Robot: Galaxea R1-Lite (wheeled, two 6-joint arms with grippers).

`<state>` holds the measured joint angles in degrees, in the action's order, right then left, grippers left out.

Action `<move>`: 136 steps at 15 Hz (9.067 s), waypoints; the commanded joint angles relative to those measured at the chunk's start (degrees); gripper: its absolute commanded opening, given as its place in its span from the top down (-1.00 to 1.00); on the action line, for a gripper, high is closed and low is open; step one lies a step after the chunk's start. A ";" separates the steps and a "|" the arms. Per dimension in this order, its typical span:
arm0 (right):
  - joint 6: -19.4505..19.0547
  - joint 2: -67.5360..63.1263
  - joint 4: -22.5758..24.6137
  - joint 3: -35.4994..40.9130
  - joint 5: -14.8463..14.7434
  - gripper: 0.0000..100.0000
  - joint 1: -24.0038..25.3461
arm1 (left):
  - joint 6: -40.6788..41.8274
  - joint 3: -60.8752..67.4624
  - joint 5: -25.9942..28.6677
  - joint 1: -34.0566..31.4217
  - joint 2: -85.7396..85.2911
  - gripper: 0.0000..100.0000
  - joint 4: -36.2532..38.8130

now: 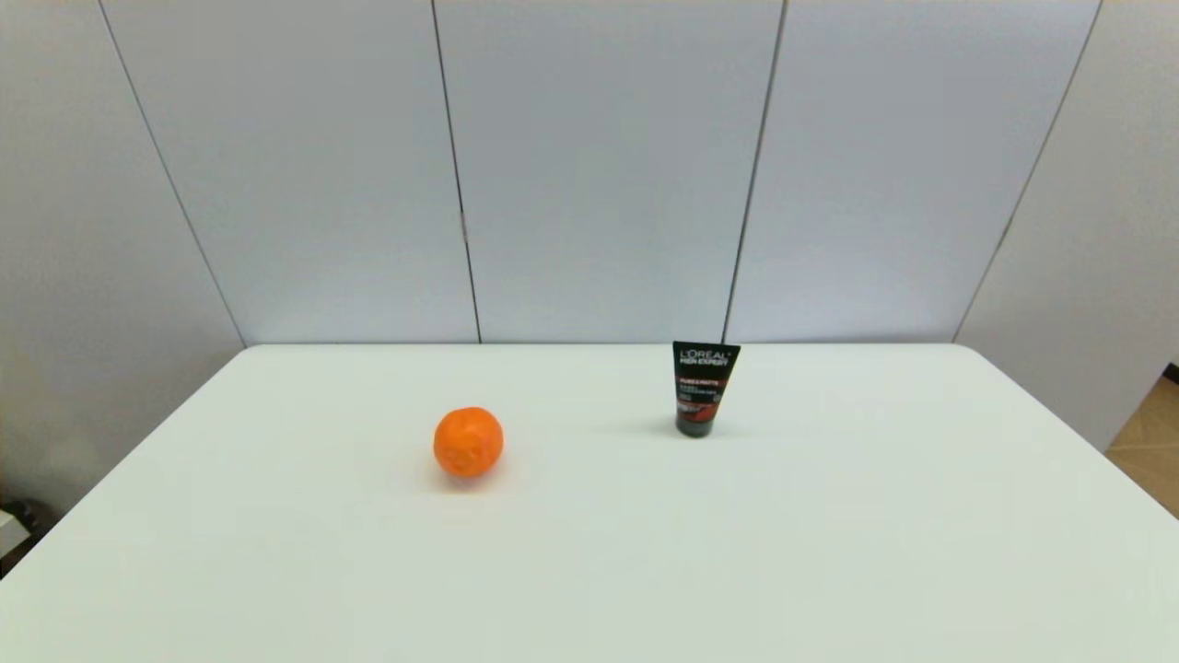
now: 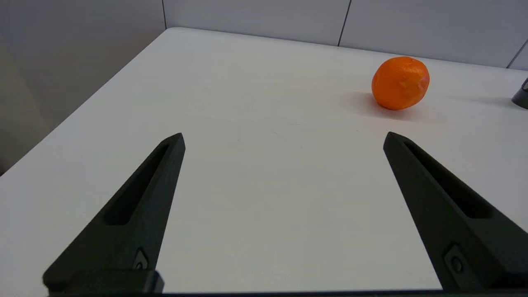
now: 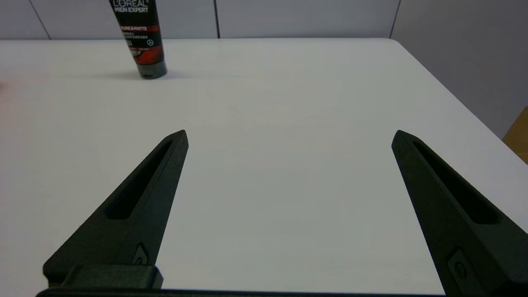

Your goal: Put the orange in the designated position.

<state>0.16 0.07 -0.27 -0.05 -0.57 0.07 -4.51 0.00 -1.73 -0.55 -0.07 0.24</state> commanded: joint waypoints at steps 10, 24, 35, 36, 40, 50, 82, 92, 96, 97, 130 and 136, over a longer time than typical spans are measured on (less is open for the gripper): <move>0.02 -0.07 0.00 -0.04 -0.22 -1.00 0.01 | -0.06 0.00 -0.03 -0.07 0.07 -1.00 0.02; -2.27 -21.96 0.97 -17.09 0.13 -1.00 0.45 | -0.06 0.00 -0.03 0.02 0.07 -1.00 0.02; -7.98 -48.59 0.97 -39.68 2.86 -1.00 3.27 | -0.06 0.00 -0.03 -0.07 0.07 -1.00 0.02; -8.33 -51.14 1.06 -41.61 2.86 -1.00 3.35 | -0.06 0.00 -0.03 -0.07 0.07 -1.00 0.02; -11.67 -61.42 6.95 -47.76 2.95 -1.00 3.35 | -0.06 0.00 -0.03 -0.07 0.07 -1.00 0.02; -11.94 -82.51 11.87 -58.13 2.95 -1.00 12.67 | -0.06 0.00 -0.03 0.02 0.07 -1.00 0.02; -11.76 -102.29 11.87 -76.50 3.30 -1.00 42.99 | -0.06 0.00 -0.03 -0.07 0.07 -1.00 0.02; -11.67 -104.05 12.05 -76.86 3.30 -1.00 51.34 | -0.06 0.00 -0.03 -0.07 0.07 -1.00 0.02; -11.58 -105.28 12.05 -76.86 3.30 -1.00 52.49 | -0.06 0.00 -0.03 0.02 0.07 -1.00 0.02; -11.50 -105.72 12.05 -76.94 3.30 -1.00 52.22 | -0.06 0.00 -0.03 0.02 0.07 -1.00 0.02; -11.50 -126.90 12.22 -91.53 3.39 -1.00 49.41 | -0.06 0.00 -0.03 0.02 0.07 -1.00 0.02; -11.58 -128.22 13.19 -91.53 3.39 -1.00 49.32 | -0.06 0.00 -0.03 -0.07 0.07 -1.00 0.02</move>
<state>-11.33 -127.72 11.98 -91.56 2.80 49.47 -4.53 0.00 -1.73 -0.55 -0.07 0.24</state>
